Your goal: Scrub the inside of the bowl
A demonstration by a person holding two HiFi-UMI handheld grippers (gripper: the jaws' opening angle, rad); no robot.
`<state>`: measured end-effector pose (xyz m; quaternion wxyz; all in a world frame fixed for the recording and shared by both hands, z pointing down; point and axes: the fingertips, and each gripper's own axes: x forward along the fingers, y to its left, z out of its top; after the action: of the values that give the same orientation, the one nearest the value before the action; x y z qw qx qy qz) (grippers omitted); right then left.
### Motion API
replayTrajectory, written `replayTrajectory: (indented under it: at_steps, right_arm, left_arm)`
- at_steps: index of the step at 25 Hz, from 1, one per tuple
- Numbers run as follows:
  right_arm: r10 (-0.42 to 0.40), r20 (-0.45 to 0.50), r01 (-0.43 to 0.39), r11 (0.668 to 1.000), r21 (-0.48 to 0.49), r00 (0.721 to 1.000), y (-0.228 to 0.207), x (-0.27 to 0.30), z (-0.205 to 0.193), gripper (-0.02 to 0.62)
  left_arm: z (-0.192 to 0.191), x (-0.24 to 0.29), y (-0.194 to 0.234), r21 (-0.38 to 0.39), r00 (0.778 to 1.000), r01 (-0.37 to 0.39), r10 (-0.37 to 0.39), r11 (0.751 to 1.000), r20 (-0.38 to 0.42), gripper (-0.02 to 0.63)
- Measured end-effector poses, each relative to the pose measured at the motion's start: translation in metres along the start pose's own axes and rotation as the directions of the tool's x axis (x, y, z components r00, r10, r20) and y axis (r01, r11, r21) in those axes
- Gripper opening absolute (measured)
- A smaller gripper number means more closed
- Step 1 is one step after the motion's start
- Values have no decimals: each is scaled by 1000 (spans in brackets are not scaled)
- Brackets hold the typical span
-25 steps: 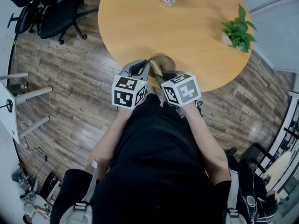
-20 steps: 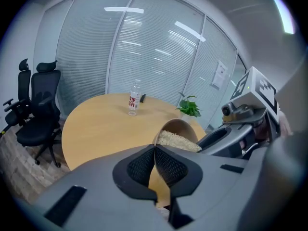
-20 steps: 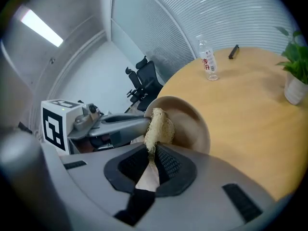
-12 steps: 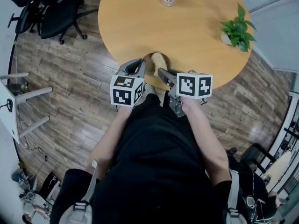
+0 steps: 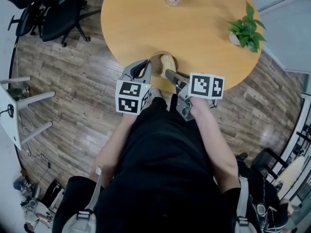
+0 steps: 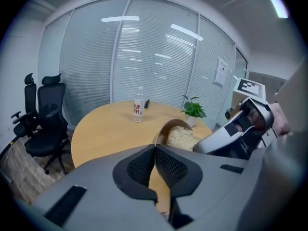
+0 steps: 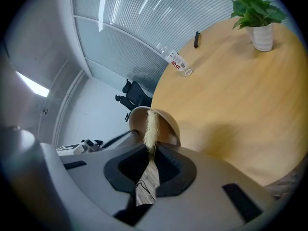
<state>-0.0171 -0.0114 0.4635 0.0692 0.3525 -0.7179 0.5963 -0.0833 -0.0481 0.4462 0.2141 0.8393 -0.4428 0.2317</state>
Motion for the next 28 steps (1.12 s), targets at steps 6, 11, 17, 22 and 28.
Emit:
replayTrajectory:
  at_steps: [6, 11, 17, 22, 28]
  right_arm:
    - [-21, -91, -3, 966, -260, 996, 10, 5, -6, 40]
    - [-207, -207, 23, 760, -650, 956, 5, 9, -27, 40]
    - [-271, -323, -18, 740, -673, 907, -5, 9, -46, 40]
    - [-410, -185, 65, 525, -849, 893, -7, 4, -33, 40]
    - [-597, 208, 130, -172, -977, 775, -7, -3, -2, 40]
  left_arm:
    - [4, 5, -19, 119, 1000, 26, -26, 993, -8, 18]
    - [4, 4, -20, 119, 999, 35, -34, 992, -14, 17]
    - [-1, 4, -19, 133, 1000, 21, -17, 991, -26, 17]
    - [-7, 6, -11, 134, 997, 0, 9, 991, -70, 17]
    - [-14, 10, -11, 101, 994, 9, 2, 995, -108, 18]
